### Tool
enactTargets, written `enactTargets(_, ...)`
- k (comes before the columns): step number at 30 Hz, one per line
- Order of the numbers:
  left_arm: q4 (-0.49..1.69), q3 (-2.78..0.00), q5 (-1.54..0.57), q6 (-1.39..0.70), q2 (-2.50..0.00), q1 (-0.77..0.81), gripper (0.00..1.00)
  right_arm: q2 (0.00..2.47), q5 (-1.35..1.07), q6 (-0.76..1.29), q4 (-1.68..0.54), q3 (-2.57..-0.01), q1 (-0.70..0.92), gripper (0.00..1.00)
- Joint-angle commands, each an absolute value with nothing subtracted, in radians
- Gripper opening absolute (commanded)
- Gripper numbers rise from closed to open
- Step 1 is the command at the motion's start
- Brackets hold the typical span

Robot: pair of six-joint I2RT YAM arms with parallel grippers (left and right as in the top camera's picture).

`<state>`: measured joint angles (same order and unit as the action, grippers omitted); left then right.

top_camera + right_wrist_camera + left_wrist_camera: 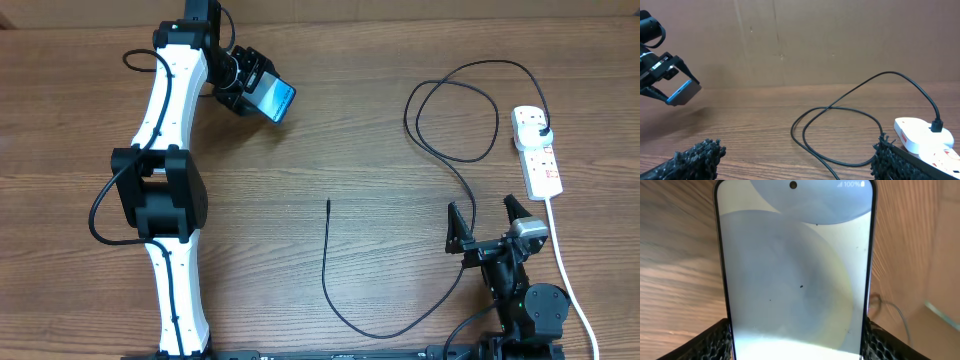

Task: Plug charger to phone and switch on socket
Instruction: 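Lift the smartphone upright with the left gripper and move it right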

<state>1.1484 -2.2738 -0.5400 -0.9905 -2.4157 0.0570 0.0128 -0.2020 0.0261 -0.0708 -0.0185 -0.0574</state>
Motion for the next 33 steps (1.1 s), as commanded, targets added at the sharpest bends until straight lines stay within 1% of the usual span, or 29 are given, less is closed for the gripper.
enactTargets(1, 1.143, -2.311, -0.699, -0.965, -2.414, 0.054, 0.04, 0.003, -0.191, 0.026, -0.066, -0.008, -0.052, 1.0)
enactTargets(6, 1.145, -2.311, -0.773, -0.976, -2.414, 0.054, 0.04, 0.003, -0.191, 0.026, -0.066, -0.008, -0.052, 1.0)
enactTargets(11, 1.145, -2.311, -0.845, -1.052, -2.414, 0.054, 0.04, 0.003, -0.191, 0.026, -0.066, -0.008, -0.052, 1.0)
enactTargets(19, 1.146, -2.311, -0.98, -1.093, -2.414, 0.054, 0.04, 0.003, -0.191, 0.026, -0.066, -0.008, -0.052, 1.0)
enactTargets(25, 1.155, -2.311, -1.048, -1.17, -2.414, 0.054, 0.04, 0.003, -0.191, 0.026, -0.066, -0.008, -0.052, 1.0)
enactTargets(33, 1.155, -2.311, -1.18, -1.174, -2.414, 0.054, 0.04, 0.003, -0.191, 0.026, -0.066, -0.008, -0.052, 1.0)
